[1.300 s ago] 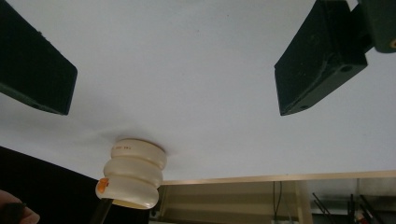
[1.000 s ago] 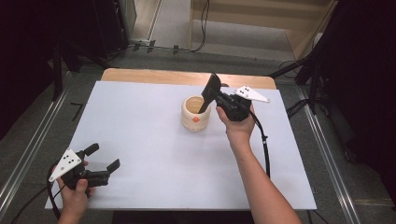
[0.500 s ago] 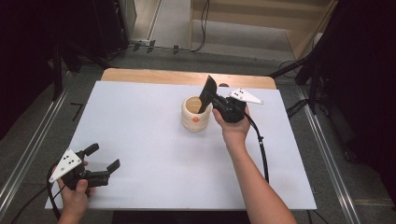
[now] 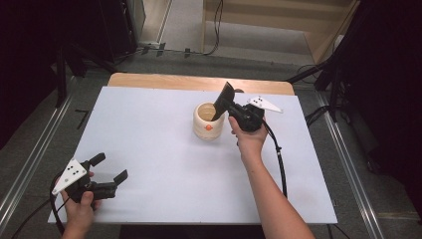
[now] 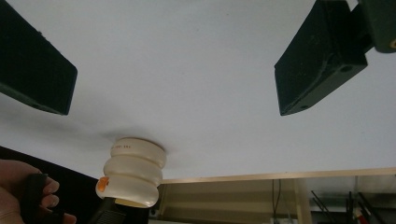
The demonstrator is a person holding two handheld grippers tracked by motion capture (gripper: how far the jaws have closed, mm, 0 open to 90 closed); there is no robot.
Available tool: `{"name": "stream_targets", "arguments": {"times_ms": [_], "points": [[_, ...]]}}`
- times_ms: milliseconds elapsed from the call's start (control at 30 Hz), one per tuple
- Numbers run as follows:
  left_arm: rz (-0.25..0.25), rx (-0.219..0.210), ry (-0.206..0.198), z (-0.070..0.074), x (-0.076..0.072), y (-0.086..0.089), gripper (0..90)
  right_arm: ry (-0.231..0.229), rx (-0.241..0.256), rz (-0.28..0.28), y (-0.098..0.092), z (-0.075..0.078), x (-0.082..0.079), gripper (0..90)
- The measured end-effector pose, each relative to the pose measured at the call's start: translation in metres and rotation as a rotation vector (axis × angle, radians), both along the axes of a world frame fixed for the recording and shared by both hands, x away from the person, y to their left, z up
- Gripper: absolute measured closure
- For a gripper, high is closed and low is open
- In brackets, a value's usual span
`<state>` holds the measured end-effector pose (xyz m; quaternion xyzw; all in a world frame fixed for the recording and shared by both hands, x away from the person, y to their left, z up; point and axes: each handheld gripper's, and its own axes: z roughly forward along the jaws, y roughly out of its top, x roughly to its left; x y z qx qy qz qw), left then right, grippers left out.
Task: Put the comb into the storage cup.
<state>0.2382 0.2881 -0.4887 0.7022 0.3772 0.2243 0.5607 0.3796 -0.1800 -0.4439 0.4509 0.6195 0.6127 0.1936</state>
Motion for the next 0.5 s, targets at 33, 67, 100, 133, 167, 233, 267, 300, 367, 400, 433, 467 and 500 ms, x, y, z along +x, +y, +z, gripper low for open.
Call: {"name": "stream_targets", "arguments": {"times_ms": [33, 67, 100, 133, 167, 233, 267, 300, 367, 400, 433, 467, 500], "points": [[0.000, 0.000, 0.000, 0.0000, 0.0000, 0.0000, 0.0, -0.002, -0.009, -0.005, -0.0007, -0.0007, 0.0005, 67.9], [0.000, 0.000, 0.000, 0.0000, 0.0000, -0.0001, 0.0, -0.006, -0.026, -0.011, -0.0012, -0.0015, 0.0010, 62.9], [0.001, 0.002, 0.000, 0.0000, -0.0001, -0.0001, 0.0, -0.009, -0.042, -0.026, -0.0013, -0.0021, 0.0009, 60.2], [0.001, 0.002, 0.000, 0.0000, -0.0001, -0.0001, 0.0, -0.017, -0.062, -0.032, -0.0016, -0.0030, 0.0011, 59.1], [0.002, 0.003, 0.000, 0.0000, -0.0001, -0.0002, 0.0, -0.020, -0.074, -0.034, -0.0019, -0.0034, 0.0011, 56.3], [0.003, 0.003, 0.000, 0.0001, -0.0002, -0.0002, 0.0, -0.022, -0.082, -0.035, -0.0025, -0.0041, 0.0014, 50.5], [0.003, 0.003, 0.001, 0.0000, -0.0001, -0.0002, 0.0, -0.020, -0.090, -0.032, -0.0027, -0.0043, 0.0016, 49.4], [0.003, 0.001, 0.001, 0.0000, -0.0001, -0.0002, 0.0, -0.017, -0.098, -0.032, -0.0028, -0.0044, 0.0014, 46.6], [0.002, -0.001, 0.000, -0.0001, 0.0001, -0.0001, 0.0, -0.009, -0.105, -0.029, -0.0037, -0.0041, 0.0011, 44.0], [0.002, -0.001, 0.000, -0.0001, 0.0000, 0.0000, 0.0, -0.008, -0.107, -0.028, -0.0042, -0.0039, 0.0006, 42.2], [0.002, -0.003, 0.000, -0.0001, -0.0001, 0.0000, 0.0, -0.008, -0.114, -0.034, -0.0049, -0.0033, -0.0001, 39.4], [0.003, 0.001, 0.000, 0.0001, -0.0003, 0.0002, 0.0, -0.002, -0.118, -0.042, -0.0057, -0.0023, -0.0016, 37.0], [0.003, 0.001, 0.000, 0.0000, -0.0004, 0.0000, 0.0, -0.002, -0.122, -0.046, -0.0070, -0.0013, -0.0027, 36.7]]}}
